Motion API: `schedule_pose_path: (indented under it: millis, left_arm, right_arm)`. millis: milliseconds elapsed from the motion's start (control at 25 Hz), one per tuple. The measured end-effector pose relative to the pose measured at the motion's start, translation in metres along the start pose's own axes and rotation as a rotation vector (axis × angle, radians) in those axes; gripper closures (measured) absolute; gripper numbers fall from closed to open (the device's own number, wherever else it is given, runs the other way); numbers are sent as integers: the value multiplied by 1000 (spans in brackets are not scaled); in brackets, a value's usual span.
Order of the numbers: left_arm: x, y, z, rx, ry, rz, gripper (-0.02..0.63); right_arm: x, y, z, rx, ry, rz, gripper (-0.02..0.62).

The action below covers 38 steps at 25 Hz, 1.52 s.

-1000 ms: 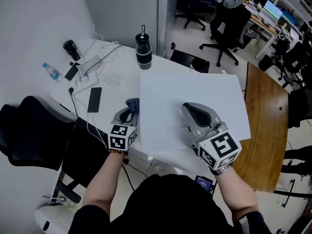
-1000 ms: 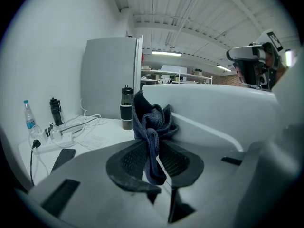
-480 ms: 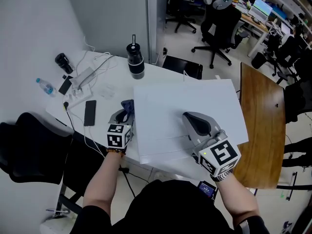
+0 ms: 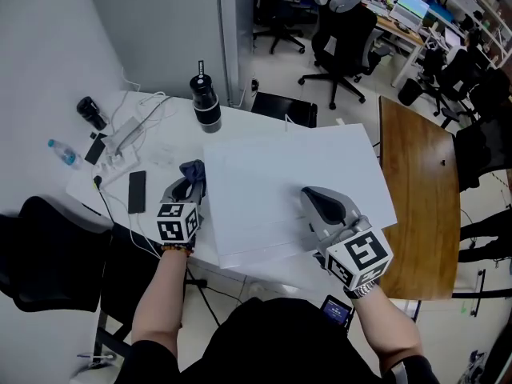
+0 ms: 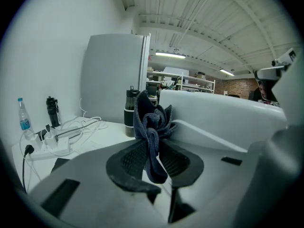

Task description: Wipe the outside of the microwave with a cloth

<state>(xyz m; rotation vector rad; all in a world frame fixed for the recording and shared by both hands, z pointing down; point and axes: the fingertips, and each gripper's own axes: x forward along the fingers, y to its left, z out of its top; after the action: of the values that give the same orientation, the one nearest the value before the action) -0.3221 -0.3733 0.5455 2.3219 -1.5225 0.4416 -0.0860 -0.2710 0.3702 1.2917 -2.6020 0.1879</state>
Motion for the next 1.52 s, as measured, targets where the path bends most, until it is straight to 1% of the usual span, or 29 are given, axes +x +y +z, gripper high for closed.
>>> schedule_pose_path:
  millis: [360, 600, 720, 960, 1080, 1160, 1280, 1520]
  left_arm:
    - [-53, -8, 22, 8, -67, 45, 529]
    - [-117, -22, 49, 25, -151, 119, 529]
    - [-156, -41, 65, 38, -204, 158, 529]
    - [-233, -112, 89, 91, -294, 203, 529]
    - [-264, -159, 91, 105, -327, 198, 528]
    - [-276, -192, 86, 106, -339, 178, 528]
    - [-287, -246, 72, 100, -341, 125, 528]
    - [-297, -338, 45, 101, -316, 9, 528]
  right_arm:
    - [-23, 4, -3, 17, -21, -5, 594]
    - [-55, 9, -5, 25, -46, 16, 594]
    - [-80, 12, -9, 33, -60, 33, 594]
    - [-143, 11, -18, 53, -80, 70, 595]
    - [-176, 12, -26, 52, -85, 86, 595]
    - [-197, 15, -34, 53, -82, 96, 595]
    - [-227, 22, -46, 49, -76, 111, 595]
    - [-274, 36, -59, 38, -72, 136, 595]
